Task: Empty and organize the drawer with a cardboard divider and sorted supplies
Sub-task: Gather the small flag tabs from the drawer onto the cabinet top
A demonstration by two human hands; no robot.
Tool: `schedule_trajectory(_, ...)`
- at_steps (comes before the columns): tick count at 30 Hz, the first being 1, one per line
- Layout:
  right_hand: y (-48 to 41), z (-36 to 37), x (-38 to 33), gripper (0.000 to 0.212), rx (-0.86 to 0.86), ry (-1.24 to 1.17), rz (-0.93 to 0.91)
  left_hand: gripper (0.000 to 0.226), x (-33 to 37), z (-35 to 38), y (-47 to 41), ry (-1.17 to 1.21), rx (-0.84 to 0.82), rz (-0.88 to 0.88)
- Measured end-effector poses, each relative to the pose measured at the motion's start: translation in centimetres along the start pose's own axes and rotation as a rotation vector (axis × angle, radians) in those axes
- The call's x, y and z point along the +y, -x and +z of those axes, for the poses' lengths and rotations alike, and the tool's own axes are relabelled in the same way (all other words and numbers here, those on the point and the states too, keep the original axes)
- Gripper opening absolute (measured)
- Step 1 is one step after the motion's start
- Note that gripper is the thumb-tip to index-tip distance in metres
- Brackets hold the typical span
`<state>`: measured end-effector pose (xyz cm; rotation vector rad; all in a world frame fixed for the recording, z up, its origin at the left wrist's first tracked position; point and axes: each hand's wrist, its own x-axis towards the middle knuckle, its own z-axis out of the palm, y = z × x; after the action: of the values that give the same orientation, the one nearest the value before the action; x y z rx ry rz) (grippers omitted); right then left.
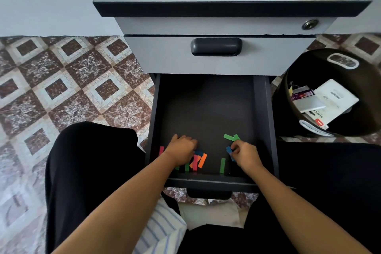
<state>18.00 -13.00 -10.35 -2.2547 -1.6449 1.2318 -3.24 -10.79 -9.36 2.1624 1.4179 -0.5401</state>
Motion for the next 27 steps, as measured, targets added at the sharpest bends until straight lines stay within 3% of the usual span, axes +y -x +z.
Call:
schedule_trajectory(7, 0.5, 0.4, -0.7, 0.014, -0.030, 0.373, -0.064, 0.024, 0.2, -0.3, 0.3, 0.017, -0.008, -0.005)
schedule_trajectory(16, 0.7, 0.5, -1.0, 0.017, -0.059, 0.526, -0.130, 0.029, 0.2, -0.1, 0.4, 0.053, -0.022, -0.028)
schedule_trajectory(21, 0.8, 0.2, -0.6, 0.006, -0.065, 0.383, -0.154, 0.028, 0.0, 0.0, 0.3, 0.120, -0.013, -0.060)
schedule_trajectory(24, 0.5, -0.2, -0.2, 0.012, -0.046, 0.146, -0.087, 0.025, 0.0, -0.1, 0.4, 0.173, 0.003, -0.083)
schedule_trajectory(27, 0.4, -0.7, -0.1, 0.013, -0.027, 0.077, -0.057, 0.025, 0.1, -0.2, 0.4, 0.199, 0.023, -0.095)
